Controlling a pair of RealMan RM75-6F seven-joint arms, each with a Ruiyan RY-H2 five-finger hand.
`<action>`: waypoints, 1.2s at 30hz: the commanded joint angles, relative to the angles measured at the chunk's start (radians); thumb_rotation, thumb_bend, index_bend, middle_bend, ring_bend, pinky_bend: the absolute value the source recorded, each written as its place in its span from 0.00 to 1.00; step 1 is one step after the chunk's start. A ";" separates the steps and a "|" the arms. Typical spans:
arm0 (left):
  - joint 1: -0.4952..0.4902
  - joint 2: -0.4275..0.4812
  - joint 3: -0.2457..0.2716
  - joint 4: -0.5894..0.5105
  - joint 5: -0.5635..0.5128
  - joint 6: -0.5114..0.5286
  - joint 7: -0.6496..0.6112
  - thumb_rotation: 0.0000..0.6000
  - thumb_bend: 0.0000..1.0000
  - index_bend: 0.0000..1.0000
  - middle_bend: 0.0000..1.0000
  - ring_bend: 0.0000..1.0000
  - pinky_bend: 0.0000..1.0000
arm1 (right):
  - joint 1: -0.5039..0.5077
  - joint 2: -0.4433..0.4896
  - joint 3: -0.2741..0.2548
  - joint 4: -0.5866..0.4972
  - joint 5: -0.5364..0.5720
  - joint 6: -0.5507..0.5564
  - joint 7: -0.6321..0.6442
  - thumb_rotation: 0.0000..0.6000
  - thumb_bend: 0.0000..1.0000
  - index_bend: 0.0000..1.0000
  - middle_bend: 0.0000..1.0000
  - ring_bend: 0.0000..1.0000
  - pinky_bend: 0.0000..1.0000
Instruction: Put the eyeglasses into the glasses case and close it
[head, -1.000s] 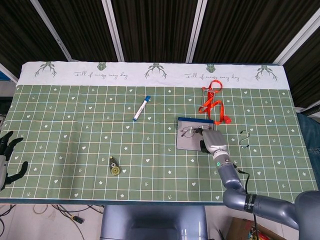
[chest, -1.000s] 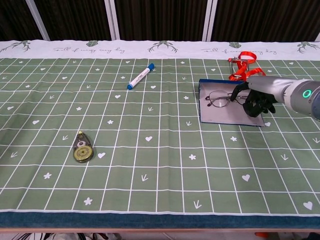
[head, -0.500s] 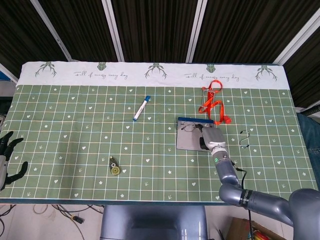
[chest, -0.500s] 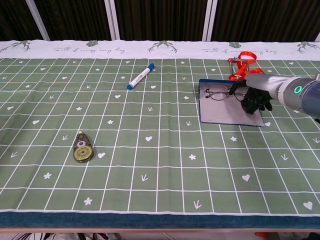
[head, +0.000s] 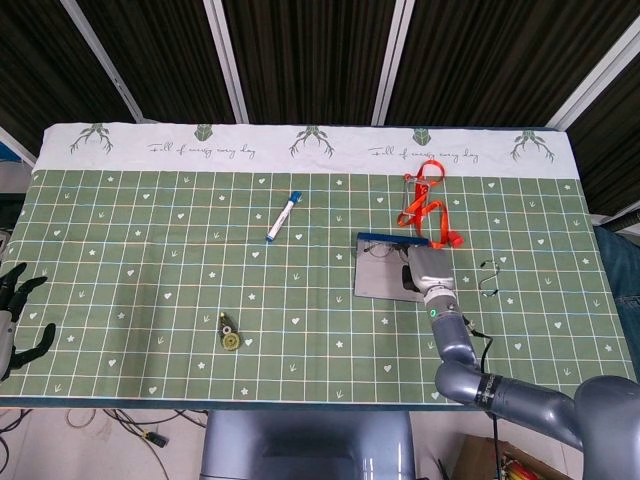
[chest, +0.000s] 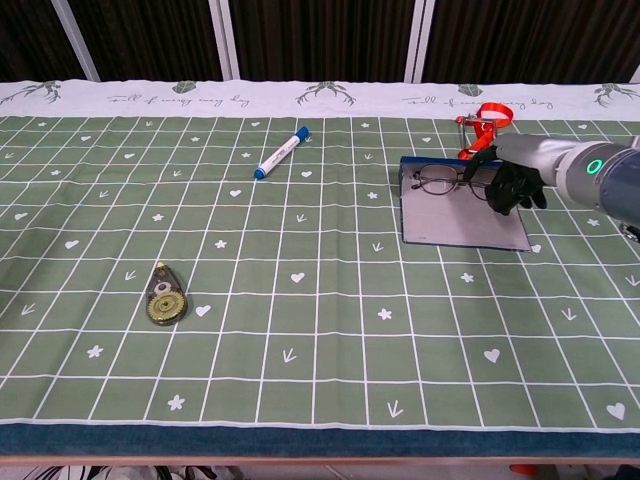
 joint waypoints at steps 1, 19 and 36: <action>0.000 0.000 0.000 0.000 0.000 0.000 0.002 1.00 0.39 0.17 0.00 0.00 0.00 | -0.002 0.005 0.001 -0.006 0.002 0.001 -0.002 1.00 0.75 0.17 0.67 0.73 0.72; 0.000 0.000 0.003 -0.010 -0.005 -0.003 0.022 1.00 0.39 0.18 0.00 0.00 0.00 | -0.116 0.152 -0.091 -0.271 -0.245 0.103 0.069 1.00 0.29 0.19 0.27 0.28 0.26; -0.001 0.002 0.003 -0.016 -0.013 -0.009 0.027 1.00 0.39 0.18 0.00 0.00 0.00 | -0.125 0.058 -0.095 -0.146 -0.318 0.075 0.107 1.00 0.30 0.23 0.27 0.28 0.26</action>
